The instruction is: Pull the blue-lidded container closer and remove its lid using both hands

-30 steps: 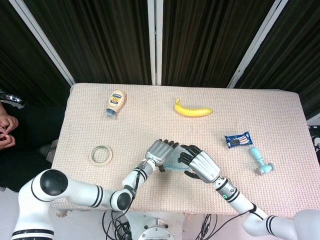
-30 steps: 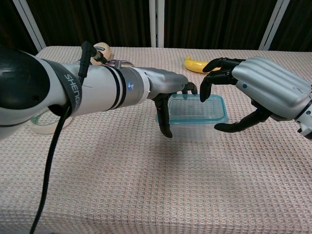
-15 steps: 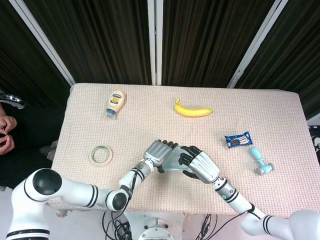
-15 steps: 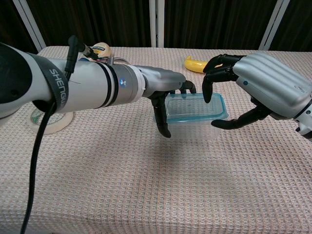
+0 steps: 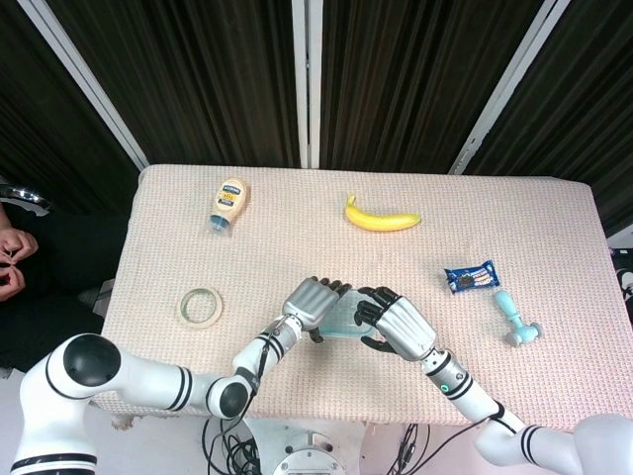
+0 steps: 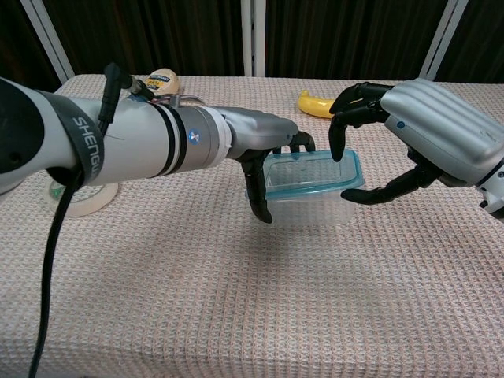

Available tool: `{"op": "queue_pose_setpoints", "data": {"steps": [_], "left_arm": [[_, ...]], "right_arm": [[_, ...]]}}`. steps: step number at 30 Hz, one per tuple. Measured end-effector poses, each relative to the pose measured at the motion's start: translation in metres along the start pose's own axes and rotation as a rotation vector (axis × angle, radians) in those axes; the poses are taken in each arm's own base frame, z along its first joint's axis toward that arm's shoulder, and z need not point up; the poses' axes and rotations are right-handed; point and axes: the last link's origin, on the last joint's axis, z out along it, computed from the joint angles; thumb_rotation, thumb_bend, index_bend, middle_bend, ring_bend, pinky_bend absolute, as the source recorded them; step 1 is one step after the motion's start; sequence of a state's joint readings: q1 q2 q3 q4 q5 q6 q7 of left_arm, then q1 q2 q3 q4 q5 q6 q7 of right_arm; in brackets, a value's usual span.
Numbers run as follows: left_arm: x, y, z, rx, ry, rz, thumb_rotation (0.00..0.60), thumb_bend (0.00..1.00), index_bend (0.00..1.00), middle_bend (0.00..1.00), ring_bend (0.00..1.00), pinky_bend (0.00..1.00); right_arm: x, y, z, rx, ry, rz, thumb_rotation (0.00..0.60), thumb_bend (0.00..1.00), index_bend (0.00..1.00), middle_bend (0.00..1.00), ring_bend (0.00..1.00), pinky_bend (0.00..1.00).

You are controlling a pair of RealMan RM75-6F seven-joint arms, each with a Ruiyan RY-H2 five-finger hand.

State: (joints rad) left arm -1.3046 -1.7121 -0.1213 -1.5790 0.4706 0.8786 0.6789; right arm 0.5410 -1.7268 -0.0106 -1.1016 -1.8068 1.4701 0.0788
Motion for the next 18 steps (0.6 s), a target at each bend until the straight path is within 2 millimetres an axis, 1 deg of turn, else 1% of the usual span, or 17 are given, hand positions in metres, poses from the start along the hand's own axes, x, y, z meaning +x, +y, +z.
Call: {"op": "queue_pose_setpoints", "data": {"steps": [8,14,16,18], "left_arm": [[-0.0013,-0.0001,0.0009,0.004,0.007,0.02,0.6,0.0,0.15,0.28,0.19,0.25],[-0.0008,0.0016,0.0003,-0.001,0.014,0.032,0.6,0.0,0.15,0.27,0.19,0.25],[-0.0006,0.0029,-0.0004,-0.006,0.015,0.03,0.6,0.0,0.14,0.26,0.17,0.23],[-0.0003,0.0037,-0.0008,-0.01,0.013,0.026,0.6,0.0,0.09,0.23,0.13,0.18]], "right_arm": [[0.0023,0.0,-0.0012,-0.013,-0.005,0.039,0.6,0.47,0.55,0.49,0.25,0.39],[0.0062,0.0018,-0.002,-0.025,0.002,0.025,0.6,0.47,0.56,0.49,0.25,0.39],[0.0051,0.0022,-0.0016,-0.024,0.002,0.006,0.6,0.48,0.57,0.49,0.25,0.39],[0.0021,0.0013,-0.0007,-0.019,-0.003,-0.005,0.6,0.5,0.57,0.49,0.25,0.39]]}}
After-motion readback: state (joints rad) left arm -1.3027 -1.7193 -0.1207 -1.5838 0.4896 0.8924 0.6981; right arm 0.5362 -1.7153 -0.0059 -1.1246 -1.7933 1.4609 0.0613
